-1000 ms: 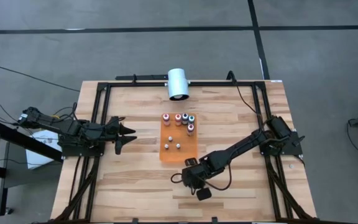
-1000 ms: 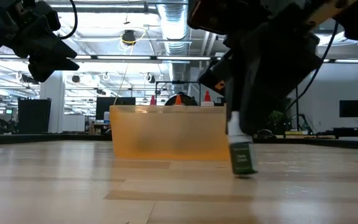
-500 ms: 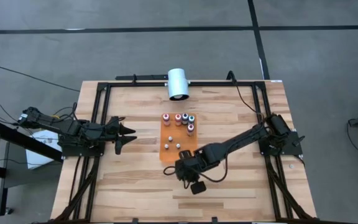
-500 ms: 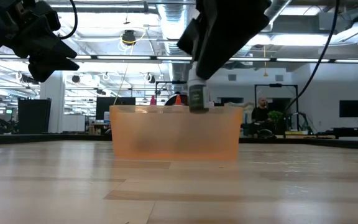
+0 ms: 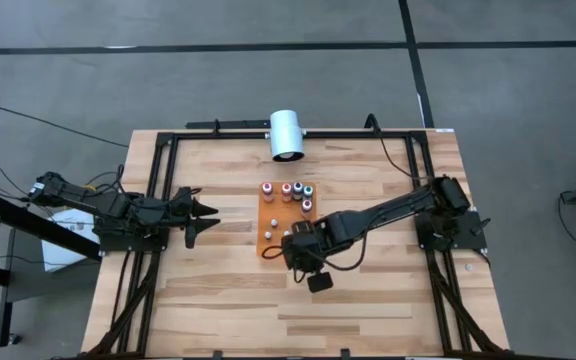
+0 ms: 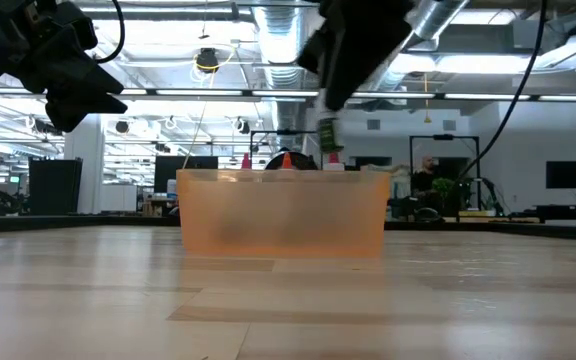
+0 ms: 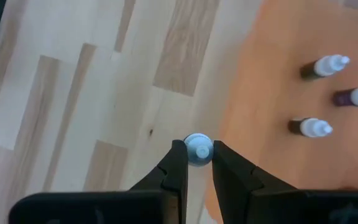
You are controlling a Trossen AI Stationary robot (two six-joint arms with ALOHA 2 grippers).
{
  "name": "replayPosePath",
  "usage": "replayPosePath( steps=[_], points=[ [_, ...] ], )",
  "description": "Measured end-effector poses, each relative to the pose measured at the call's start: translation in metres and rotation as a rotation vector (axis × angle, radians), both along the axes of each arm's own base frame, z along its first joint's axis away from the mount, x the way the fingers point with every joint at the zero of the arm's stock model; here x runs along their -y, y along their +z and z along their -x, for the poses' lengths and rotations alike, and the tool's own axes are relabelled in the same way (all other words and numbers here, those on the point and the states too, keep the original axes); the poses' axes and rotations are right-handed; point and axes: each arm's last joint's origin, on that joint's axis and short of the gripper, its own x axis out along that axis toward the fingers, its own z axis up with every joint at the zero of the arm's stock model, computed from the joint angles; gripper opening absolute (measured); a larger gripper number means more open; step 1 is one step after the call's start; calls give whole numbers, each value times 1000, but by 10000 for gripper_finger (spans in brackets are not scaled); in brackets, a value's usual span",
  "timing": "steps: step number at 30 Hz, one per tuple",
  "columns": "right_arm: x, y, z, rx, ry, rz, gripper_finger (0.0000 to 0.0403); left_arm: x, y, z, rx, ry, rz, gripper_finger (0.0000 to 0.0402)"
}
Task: Pick & Place food coloring
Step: Put the small dark green food coloring bottle into the bin
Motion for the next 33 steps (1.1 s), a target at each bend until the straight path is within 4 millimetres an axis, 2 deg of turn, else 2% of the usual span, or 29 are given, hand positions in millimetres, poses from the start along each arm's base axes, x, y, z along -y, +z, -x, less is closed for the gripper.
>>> replayPosePath(
  steps=[8,15,24,33],
  points=[
    [21,20,3,66,-74,55,49,0,-1,0,-9,8,-14,160],
    [48,21,1,59,-147,88,49,-1,-3,1,-29,27,-27,160],
    [78,-6,5,-15,-218,105,49,-1,-3,1,-26,30,-16,160],
    [82,-30,4,36,-266,94,49,-1,-3,1,-23,39,9,160]
  ],
)
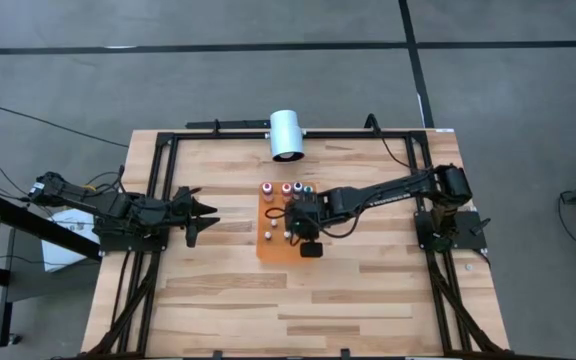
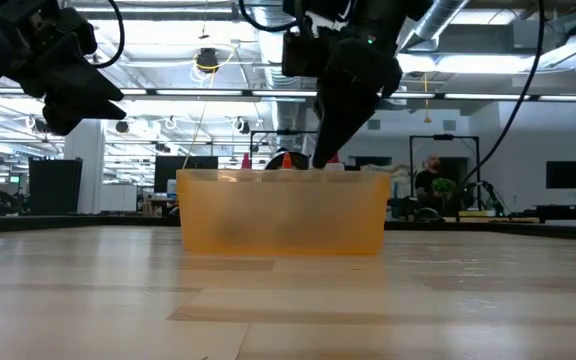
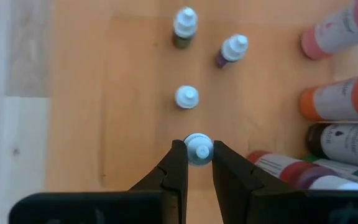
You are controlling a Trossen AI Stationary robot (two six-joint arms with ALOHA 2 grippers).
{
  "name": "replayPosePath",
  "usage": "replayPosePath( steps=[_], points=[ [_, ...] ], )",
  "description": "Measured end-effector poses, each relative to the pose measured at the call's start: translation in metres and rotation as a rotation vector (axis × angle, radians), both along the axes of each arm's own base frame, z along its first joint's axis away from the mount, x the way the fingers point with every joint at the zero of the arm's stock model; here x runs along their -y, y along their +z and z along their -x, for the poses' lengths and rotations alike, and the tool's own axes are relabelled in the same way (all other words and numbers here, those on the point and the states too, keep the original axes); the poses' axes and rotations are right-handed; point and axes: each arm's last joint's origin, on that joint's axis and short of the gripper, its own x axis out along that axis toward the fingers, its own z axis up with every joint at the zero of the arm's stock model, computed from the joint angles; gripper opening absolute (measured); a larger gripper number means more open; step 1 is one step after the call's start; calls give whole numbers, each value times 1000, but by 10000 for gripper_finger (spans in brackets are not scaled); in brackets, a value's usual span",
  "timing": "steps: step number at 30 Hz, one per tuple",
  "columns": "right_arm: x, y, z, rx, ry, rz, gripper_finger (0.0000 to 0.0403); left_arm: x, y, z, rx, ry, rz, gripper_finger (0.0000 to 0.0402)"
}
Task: Pick & Place food coloring
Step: Put the small dark green food coloring bottle into the bin
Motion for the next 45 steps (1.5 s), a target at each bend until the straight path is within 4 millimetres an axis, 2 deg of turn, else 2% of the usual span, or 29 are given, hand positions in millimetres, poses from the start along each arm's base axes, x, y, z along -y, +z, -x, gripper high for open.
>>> replayPosePath(
  steps=[11,18,26,37,40,45],
  points=[
    [3,-32,10,-2,-98,-11,49,1,2,-1,4,-51,-81,160],
    [0,-29,5,63,-107,-17,49,6,16,-5,140,-245,-174,160],
    [0,-29,5,65,-109,-18,49,8,21,-5,190,-312,-192,160],
    [2,-32,3,66,-138,-5,49,4,30,15,310,-359,-254,160],
    [5,-32,3,66,-147,-6,49,4,24,19,386,-379,-274,160],
    [6,-32,3,67,-149,-4,49,5,-6,18,448,-390,-216,160]
  ],
)
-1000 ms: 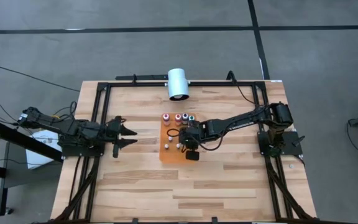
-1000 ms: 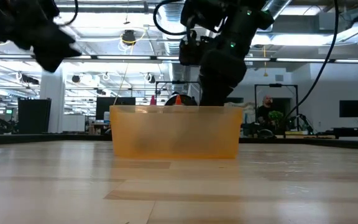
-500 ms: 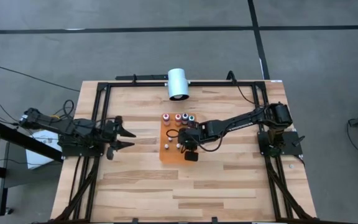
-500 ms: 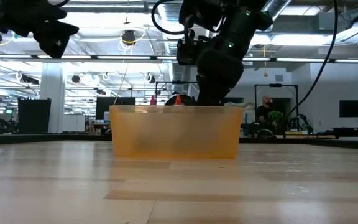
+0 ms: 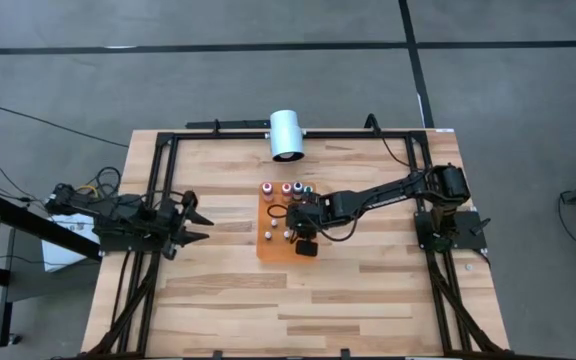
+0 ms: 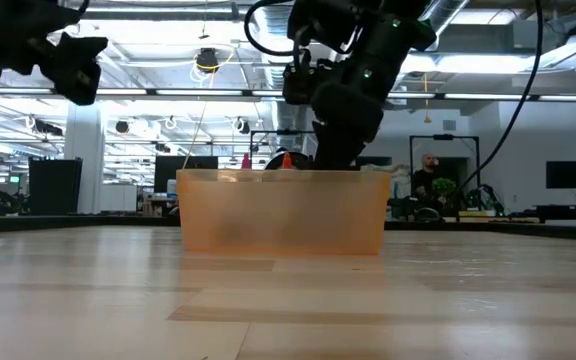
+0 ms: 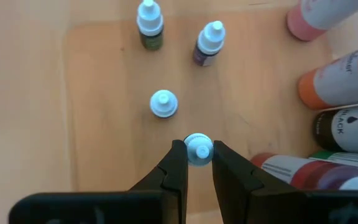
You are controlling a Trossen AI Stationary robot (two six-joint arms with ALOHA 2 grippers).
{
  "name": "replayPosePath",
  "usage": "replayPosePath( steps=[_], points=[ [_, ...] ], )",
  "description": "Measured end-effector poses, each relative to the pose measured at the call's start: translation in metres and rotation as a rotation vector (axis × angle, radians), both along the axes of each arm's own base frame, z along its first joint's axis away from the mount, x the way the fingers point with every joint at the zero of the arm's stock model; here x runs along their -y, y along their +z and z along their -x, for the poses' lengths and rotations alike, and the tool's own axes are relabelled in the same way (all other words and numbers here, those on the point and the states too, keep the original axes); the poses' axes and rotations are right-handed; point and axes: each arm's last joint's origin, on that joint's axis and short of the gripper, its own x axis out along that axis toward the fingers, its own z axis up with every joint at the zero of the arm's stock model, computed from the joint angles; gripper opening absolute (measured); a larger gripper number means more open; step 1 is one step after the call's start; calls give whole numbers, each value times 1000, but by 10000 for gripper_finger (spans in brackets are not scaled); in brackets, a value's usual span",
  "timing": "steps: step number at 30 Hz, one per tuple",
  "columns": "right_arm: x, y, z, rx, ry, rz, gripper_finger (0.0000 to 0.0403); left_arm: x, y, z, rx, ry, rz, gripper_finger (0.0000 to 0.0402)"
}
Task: Pick & Place food coloring
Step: Put the small dark green food coloring bottle into the bin
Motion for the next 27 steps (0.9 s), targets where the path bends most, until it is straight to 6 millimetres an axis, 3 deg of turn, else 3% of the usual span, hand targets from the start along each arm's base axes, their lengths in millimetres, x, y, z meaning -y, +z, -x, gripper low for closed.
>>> replayPosePath(
  steps=[8,27],
  points=[
    [2,0,-1,9,-3,-4,49,2,-20,-2,7,-33,11,160],
    [-3,1,0,14,-49,-36,49,3,-24,-3,-28,-65,11,160]
  ],
)
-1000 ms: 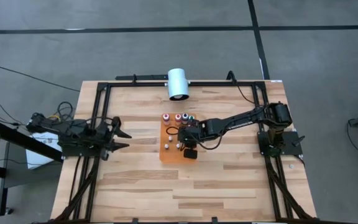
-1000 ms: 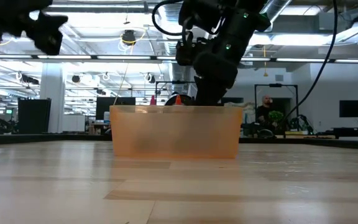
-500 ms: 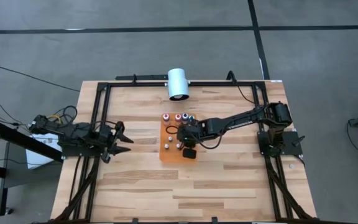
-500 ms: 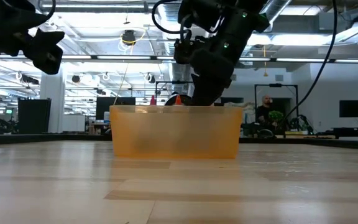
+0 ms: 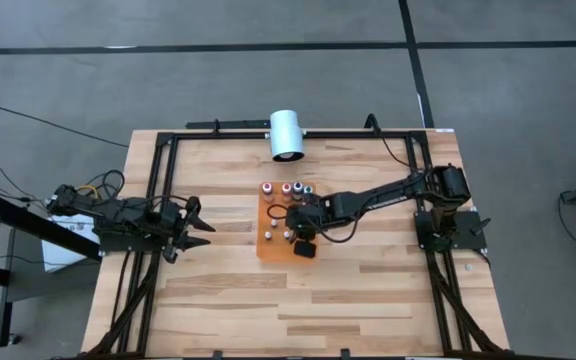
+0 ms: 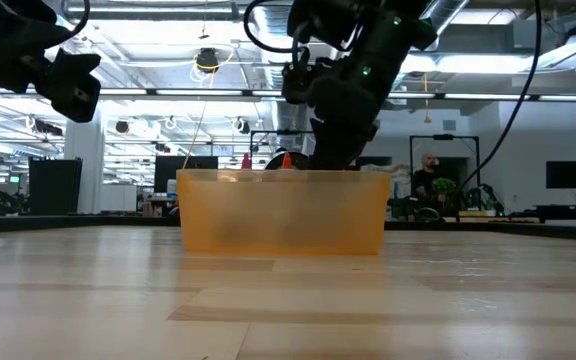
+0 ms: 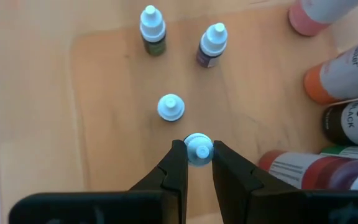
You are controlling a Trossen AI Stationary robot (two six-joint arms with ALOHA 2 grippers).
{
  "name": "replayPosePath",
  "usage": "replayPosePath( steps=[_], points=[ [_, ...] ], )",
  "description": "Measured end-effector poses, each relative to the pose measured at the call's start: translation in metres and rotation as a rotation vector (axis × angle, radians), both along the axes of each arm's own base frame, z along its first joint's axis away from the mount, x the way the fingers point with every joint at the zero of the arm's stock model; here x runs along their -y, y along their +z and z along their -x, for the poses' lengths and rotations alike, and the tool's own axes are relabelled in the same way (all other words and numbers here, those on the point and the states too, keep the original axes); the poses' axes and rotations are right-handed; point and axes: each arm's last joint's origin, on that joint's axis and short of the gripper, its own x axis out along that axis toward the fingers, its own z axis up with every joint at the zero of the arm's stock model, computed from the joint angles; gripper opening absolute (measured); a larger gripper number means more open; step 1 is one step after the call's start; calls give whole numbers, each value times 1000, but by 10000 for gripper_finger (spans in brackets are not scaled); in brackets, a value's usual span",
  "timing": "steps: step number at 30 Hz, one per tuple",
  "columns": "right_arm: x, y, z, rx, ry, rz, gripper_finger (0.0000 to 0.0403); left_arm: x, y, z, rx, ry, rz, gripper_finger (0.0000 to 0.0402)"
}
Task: Pick & Place food coloring
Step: Put the small dark green food coloring bottle into the bin
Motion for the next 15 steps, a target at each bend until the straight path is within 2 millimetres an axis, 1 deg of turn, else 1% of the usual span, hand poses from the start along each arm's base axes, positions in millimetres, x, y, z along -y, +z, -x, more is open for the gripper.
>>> replayPosePath(
  steps=[4,10,13,15],
  points=[
    [-4,0,0,1,2,-6,49,0,0,0,-3,0,10,160],
    [-4,-1,2,-23,-3,-6,49,0,0,0,-5,4,10,160],
    [-4,-9,-1,-28,-7,-11,49,0,-1,0,-5,5,11,160],
    [-5,-14,1,-64,-7,-21,49,0,-1,0,-6,6,11,160]
  ],
)
